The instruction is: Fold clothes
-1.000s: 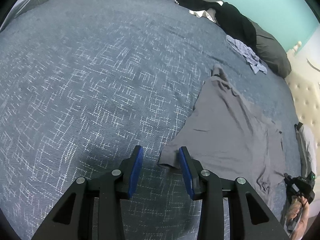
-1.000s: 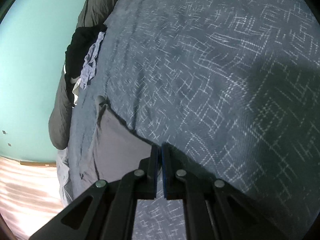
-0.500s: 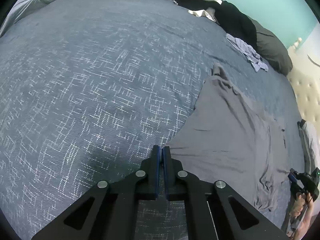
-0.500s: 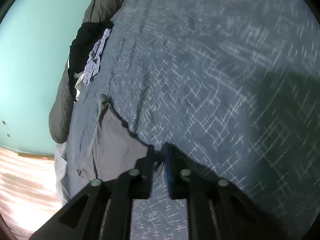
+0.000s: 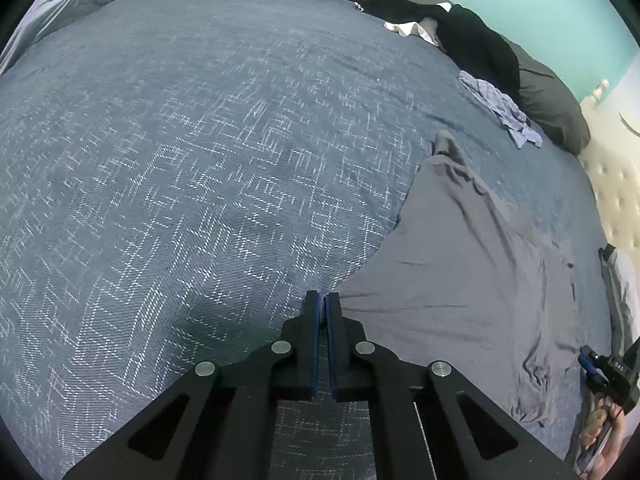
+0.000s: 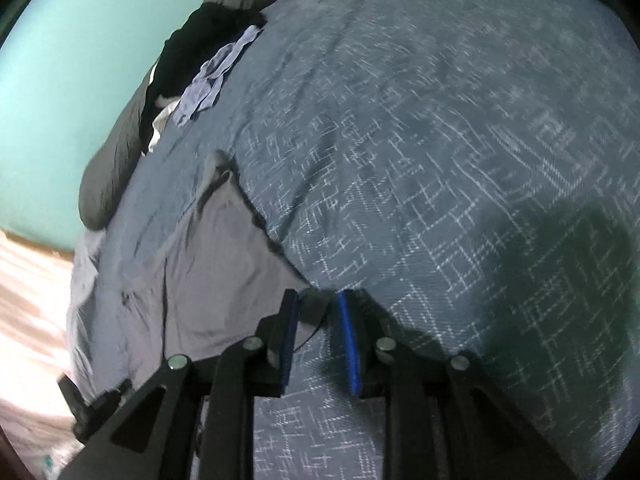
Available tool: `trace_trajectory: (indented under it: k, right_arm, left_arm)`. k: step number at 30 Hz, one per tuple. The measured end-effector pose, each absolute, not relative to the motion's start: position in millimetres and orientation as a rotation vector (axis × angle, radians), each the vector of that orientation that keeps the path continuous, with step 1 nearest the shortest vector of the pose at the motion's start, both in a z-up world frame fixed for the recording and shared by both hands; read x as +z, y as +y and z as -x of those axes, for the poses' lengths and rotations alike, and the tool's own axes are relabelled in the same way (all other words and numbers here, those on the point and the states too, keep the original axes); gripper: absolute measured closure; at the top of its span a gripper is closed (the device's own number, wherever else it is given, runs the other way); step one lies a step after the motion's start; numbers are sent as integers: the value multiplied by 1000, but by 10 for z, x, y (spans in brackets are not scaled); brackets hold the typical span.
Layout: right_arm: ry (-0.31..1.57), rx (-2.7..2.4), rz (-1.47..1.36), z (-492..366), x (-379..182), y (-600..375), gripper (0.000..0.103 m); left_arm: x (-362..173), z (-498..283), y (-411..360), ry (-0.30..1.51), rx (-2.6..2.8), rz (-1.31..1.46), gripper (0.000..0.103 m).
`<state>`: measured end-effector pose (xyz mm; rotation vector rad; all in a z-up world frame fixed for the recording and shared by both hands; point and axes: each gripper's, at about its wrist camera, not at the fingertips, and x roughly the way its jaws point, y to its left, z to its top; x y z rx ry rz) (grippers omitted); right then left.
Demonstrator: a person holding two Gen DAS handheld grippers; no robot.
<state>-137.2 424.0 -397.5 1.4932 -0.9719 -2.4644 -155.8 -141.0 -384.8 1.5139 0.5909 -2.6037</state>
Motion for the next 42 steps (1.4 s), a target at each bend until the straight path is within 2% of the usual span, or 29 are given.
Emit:
trace_trajectory:
  k: [8,11,13,21,24,29,42]
  right_arm:
    - [-829,-2491,-1492,1439,-3981,4150,83]
    - [-801,-2500,-1482,1477,-3994,4119,99]
    - [-823,-2498,-1473,1480,-3989,4131,101]
    - [-929,-2463,-1419,1418,-3839,4203,101]
    - [-1052,-2386,-1450,1382,-3914,4275,101]
    - [-1145,-2373,-1523,1408,-4139,4384,101]
    - [-1178,-2386,-1495,1434,-4178,4465,101]
  left_arm:
    - [-3856,1516,-1398,592,-2602,-1513,100]
    - [-3858,1519,-1405,598,-2600,-1510,100]
    - [-3859,1531,-1401,598,-2601,-1510,100]
    - [-3853,1507,-1419,602,-2602,-1506,100]
    - [-3847,1512,-1420,601,-2604,-1503,100]
    - [-3867,1511,-1422,594,-2599,-1512,100]
    - [-3930,1533,-1399,583,-2592,-1534,100]
